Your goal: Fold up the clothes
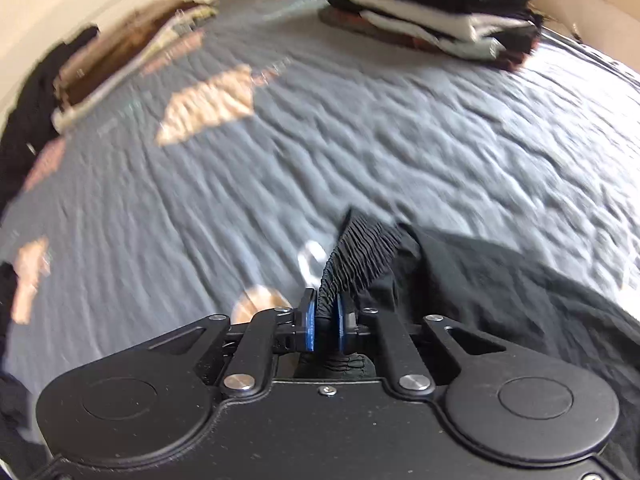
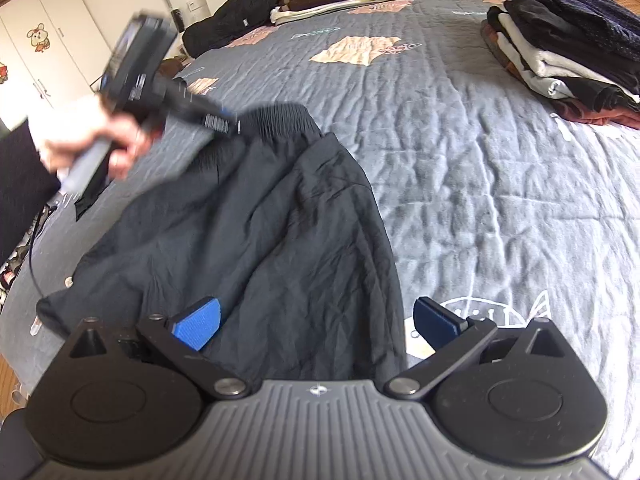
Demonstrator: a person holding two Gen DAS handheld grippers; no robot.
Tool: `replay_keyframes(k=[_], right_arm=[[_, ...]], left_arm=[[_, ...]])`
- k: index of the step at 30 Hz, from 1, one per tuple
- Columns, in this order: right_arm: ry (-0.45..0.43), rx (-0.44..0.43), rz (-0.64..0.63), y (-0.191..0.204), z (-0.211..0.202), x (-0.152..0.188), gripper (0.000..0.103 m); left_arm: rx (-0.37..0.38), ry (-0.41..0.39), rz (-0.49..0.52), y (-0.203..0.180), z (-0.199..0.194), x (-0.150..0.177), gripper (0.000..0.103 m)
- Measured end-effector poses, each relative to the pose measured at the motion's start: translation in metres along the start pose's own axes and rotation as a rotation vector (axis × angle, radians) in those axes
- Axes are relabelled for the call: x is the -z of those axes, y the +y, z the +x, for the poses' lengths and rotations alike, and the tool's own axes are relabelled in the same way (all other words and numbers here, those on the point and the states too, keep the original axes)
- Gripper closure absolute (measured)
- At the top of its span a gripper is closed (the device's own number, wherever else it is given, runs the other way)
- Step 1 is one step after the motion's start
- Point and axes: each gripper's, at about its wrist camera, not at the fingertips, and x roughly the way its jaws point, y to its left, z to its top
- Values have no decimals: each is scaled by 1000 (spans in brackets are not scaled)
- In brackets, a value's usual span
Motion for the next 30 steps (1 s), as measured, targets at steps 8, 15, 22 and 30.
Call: replay_keyframes(k=[8,15,22,30], right_arm=[[-2,37,15,-12,-1,-1,0],[10,36,-2,-13,1,2,0],[9,30,-4,-9,4,1,0],[11,7,-39,10,4,3,0]], left_arm=[[-138,15,62,-14,38,-52,87],[-117,-79,117,-7,-31,-2,60],[-132,-209,126,-25,-150,120,38],[-145,-153,51,-58,-201,231,38]])
